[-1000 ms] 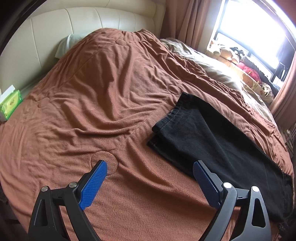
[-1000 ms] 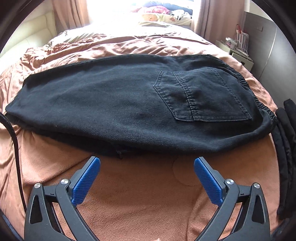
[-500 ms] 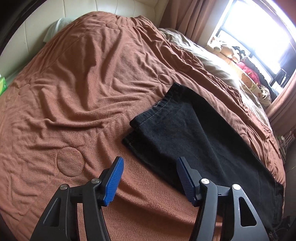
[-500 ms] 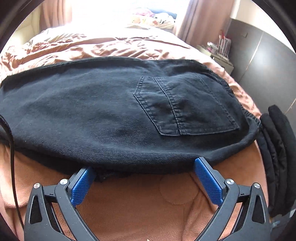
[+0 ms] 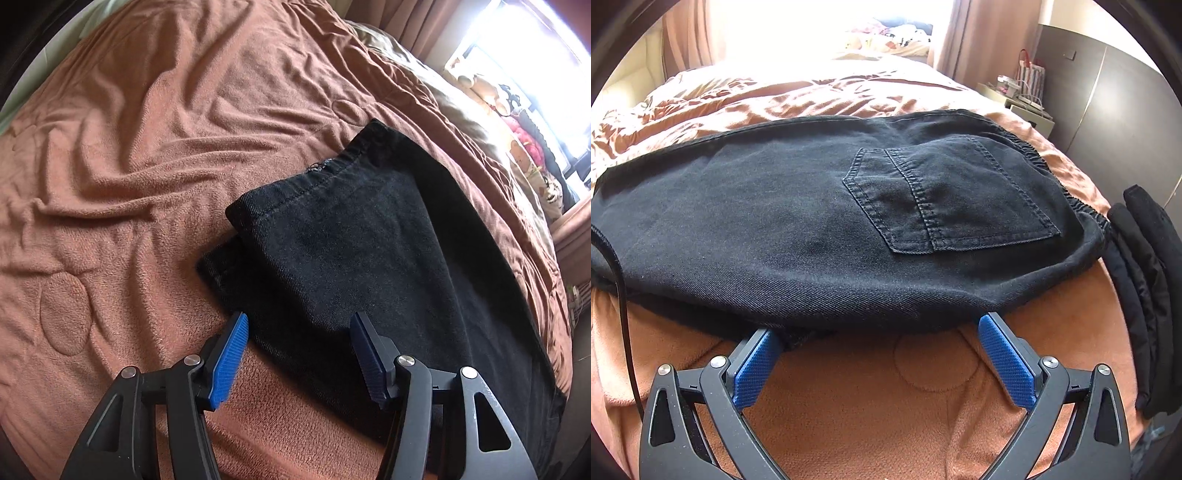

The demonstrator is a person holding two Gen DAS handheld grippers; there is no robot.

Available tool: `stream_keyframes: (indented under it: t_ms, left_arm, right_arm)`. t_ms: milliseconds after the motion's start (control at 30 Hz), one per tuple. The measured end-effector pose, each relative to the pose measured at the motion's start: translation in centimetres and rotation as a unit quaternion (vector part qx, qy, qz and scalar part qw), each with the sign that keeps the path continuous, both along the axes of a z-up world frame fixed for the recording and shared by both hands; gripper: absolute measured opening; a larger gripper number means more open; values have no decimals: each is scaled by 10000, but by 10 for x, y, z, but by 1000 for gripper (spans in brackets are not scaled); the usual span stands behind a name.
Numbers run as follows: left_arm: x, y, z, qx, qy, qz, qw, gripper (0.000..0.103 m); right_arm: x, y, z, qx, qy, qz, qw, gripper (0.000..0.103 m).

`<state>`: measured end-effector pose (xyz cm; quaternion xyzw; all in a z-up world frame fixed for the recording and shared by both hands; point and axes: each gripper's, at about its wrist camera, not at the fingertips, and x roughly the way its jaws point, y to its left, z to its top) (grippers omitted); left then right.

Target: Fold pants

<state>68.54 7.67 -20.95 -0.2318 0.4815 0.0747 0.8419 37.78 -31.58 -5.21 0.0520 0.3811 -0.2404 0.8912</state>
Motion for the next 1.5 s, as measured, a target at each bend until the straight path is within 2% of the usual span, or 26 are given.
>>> stream_keyframes:
  t_ms: [33,100,133,167,233,300,433,800,900,1033,1133,1267,1367,1500]
  left_arm:
    - [1,1,-2,-23,-6,67,10000,58]
    - [0,4,-2,38,-18,250,9997,36]
    - [-2,6,-1,36,-49,296,9995,11]
    - [-4,10,-1,-118,-102,299,9994,4]
    - [-12,14,3,-204,-178,327,9991,3]
    - [-20,15,8,-189,-244,286,9991,2]
    - [-32,22,17,-398,-381,354,9979,2]
    - [-33,23,5,-314,-226,410,9984,2]
    - [-31,25,3,-258,-33,457,9986,4]
    - [-37,35,-1,-608,-17,513,9968,28]
    - [-34,33,-1,-507,-26,472,9976,29]
    - [-24,30,-4,-609,-63,479,9970,39]
    - [-16,27,-6,-679,-97,473,9965,40]
    - [-8,27,-10,-694,-226,448,9963,42]
  right_arm:
    - [-1,-1,1,20,-2,0,10000,102]
    - [-3,-3,0,57,7,-1,10000,102]
    - [-4,-4,0,81,24,2,10000,102]
    - [-4,-5,-1,104,34,2,9999,102]
    - [-4,-6,-2,114,47,5,9999,102]
    - [-4,-5,-2,97,61,9,9999,102]
    - [-3,-6,-2,118,62,24,9999,102]
    - [-7,-8,-3,194,113,13,9997,102]
    - [-7,-8,-5,248,134,12,9996,102]
    - [-21,-10,-2,298,55,-52,9995,99]
    - [-43,-25,2,951,-305,71,9950,88]
    - [-69,-47,7,1543,-795,20,9848,87]
    - [-79,-62,4,2048,-1017,4,9735,88]
    - [-86,-71,3,2371,-1195,54,9641,87]
